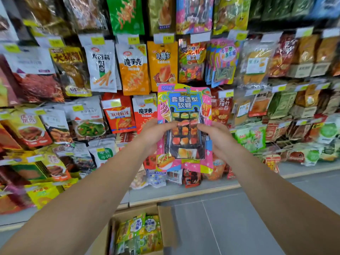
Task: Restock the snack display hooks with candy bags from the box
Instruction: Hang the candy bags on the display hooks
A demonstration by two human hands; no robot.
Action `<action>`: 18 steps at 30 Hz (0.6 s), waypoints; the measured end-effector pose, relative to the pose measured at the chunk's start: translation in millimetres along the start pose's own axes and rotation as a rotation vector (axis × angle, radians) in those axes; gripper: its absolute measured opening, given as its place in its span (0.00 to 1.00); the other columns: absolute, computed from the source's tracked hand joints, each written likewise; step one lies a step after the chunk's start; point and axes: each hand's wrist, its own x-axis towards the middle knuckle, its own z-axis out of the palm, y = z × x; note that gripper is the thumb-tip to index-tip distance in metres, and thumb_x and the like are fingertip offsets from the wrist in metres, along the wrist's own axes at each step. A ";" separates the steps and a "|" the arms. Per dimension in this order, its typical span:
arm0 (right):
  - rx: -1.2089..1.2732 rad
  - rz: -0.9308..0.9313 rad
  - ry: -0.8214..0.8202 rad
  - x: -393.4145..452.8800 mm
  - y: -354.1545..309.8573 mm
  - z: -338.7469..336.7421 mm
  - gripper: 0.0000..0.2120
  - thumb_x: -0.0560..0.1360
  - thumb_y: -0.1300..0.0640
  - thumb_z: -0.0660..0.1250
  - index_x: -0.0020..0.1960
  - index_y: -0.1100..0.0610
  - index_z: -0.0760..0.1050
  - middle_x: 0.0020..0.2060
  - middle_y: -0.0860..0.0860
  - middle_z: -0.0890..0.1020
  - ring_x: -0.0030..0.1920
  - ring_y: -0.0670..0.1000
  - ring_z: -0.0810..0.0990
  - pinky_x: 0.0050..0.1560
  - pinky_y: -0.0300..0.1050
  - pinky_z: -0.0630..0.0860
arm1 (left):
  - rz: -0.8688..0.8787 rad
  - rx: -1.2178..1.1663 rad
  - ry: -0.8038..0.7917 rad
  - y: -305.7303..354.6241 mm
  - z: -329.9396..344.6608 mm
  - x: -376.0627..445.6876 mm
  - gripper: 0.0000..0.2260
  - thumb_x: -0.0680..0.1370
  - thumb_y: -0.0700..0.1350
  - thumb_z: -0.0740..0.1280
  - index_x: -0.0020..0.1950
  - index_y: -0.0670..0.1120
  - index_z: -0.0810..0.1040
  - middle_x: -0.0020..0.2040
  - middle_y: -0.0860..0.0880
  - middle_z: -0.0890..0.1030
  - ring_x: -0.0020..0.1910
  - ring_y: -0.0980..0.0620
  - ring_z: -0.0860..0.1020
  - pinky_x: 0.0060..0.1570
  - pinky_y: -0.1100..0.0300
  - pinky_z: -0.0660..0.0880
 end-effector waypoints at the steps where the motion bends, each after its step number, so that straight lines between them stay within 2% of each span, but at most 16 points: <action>1: 0.006 -0.015 0.020 2.3 -7.3 -0.9 0.40 0.70 0.51 0.77 0.75 0.56 0.61 0.71 0.51 0.68 0.69 0.55 0.69 0.72 0.61 0.65 | 0.011 0.001 -0.007 7.0 2.4 3.1 0.16 0.73 0.43 0.75 0.56 0.42 0.75 0.57 0.48 0.79 0.62 0.46 0.76 0.69 0.42 0.67; 3: -0.001 -0.049 0.037 14.9 -31.8 -5.7 0.37 0.73 0.54 0.74 0.76 0.56 0.60 0.73 0.53 0.66 0.70 0.56 0.68 0.72 0.59 0.64 | 0.045 0.010 -0.010 29.2 9.5 17.8 0.20 0.72 0.45 0.76 0.60 0.41 0.75 0.61 0.50 0.78 0.63 0.49 0.74 0.70 0.42 0.65; 6: 0.010 -0.110 0.059 36.3 -66.3 -8.0 0.36 0.74 0.53 0.74 0.76 0.56 0.60 0.73 0.53 0.64 0.71 0.56 0.65 0.70 0.54 0.62 | 0.115 0.003 -0.049 61.7 20.8 37.8 0.13 0.72 0.45 0.76 0.53 0.46 0.77 0.55 0.46 0.81 0.61 0.44 0.77 0.68 0.42 0.68; 7: 0.013 -0.134 0.059 45.1 -75.4 -9.1 0.37 0.71 0.52 0.75 0.74 0.54 0.61 0.73 0.54 0.66 0.70 0.56 0.67 0.70 0.53 0.63 | 0.129 -0.001 -0.042 70.0 24.7 45.8 0.18 0.72 0.45 0.76 0.59 0.46 0.75 0.60 0.46 0.79 0.64 0.44 0.74 0.70 0.43 0.66; 9: 0.022 -0.151 0.024 58.7 -94.0 -8.8 0.41 0.61 0.47 0.80 0.68 0.50 0.63 0.71 0.55 0.70 0.67 0.57 0.72 0.70 0.60 0.67 | 0.148 -0.022 -0.032 86.1 31.7 60.8 0.37 0.72 0.47 0.76 0.75 0.43 0.61 0.74 0.44 0.67 0.73 0.43 0.64 0.73 0.45 0.60; 10: 0.020 -0.168 0.029 70.2 -100.4 -11.5 0.44 0.56 0.46 0.80 0.67 0.49 0.63 0.70 0.56 0.71 0.66 0.59 0.74 0.69 0.63 0.68 | 0.166 -0.020 -0.033 92.7 34.2 70.7 0.42 0.71 0.48 0.77 0.78 0.43 0.57 0.76 0.44 0.63 0.74 0.44 0.62 0.73 0.45 0.59; 12: -0.006 -0.193 0.049 92.8 -115.4 -16.2 0.48 0.52 0.45 0.80 0.68 0.52 0.64 0.68 0.57 0.72 0.66 0.60 0.74 0.68 0.65 0.69 | 0.211 -0.048 -0.037 104.0 35.7 101.1 0.48 0.64 0.53 0.81 0.77 0.45 0.59 0.75 0.44 0.66 0.72 0.43 0.67 0.71 0.43 0.64; 14: -0.040 -0.217 0.065 111.1 -130.9 -17.5 0.57 0.44 0.44 0.83 0.69 0.56 0.66 0.69 0.59 0.72 0.65 0.61 0.75 0.67 0.66 0.70 | 0.230 -0.040 -0.065 117.9 38.5 121.8 0.53 0.55 0.61 0.82 0.74 0.46 0.64 0.72 0.45 0.71 0.68 0.43 0.72 0.67 0.41 0.69; 15: -0.049 -0.234 0.066 124.7 -140.2 -18.0 0.60 0.41 0.41 0.83 0.69 0.57 0.67 0.69 0.59 0.72 0.65 0.62 0.75 0.67 0.67 0.70 | 0.244 -0.046 -0.067 128.0 40.3 133.3 0.52 0.56 0.62 0.82 0.74 0.45 0.64 0.70 0.48 0.71 0.68 0.44 0.71 0.67 0.43 0.68; 16: -0.047 -0.236 0.067 132.3 -147.1 -14.8 0.59 0.41 0.40 0.83 0.69 0.56 0.67 0.70 0.57 0.72 0.66 0.60 0.73 0.68 0.66 0.69 | 0.254 -0.050 -0.054 136.6 43.4 139.2 0.46 0.63 0.59 0.80 0.74 0.44 0.64 0.67 0.50 0.72 0.69 0.45 0.70 0.69 0.46 0.66; 17: -0.065 -0.234 0.068 138.9 -153.3 -13.4 0.56 0.47 0.41 0.83 0.69 0.56 0.67 0.70 0.54 0.71 0.68 0.58 0.71 0.69 0.65 0.67 | 0.259 -0.074 -0.056 144.8 45.0 147.0 0.36 0.69 0.54 0.77 0.71 0.43 0.67 0.61 0.52 0.72 0.69 0.46 0.69 0.69 0.49 0.64; 18: -0.077 -0.238 0.074 147.1 -159.9 -11.3 0.51 0.53 0.43 0.82 0.70 0.56 0.66 0.70 0.50 0.69 0.69 0.56 0.69 0.71 0.64 0.65 | 0.286 -0.088 -0.056 152.9 44.6 158.7 0.24 0.73 0.49 0.75 0.65 0.44 0.73 0.56 0.54 0.74 0.67 0.46 0.70 0.70 0.48 0.64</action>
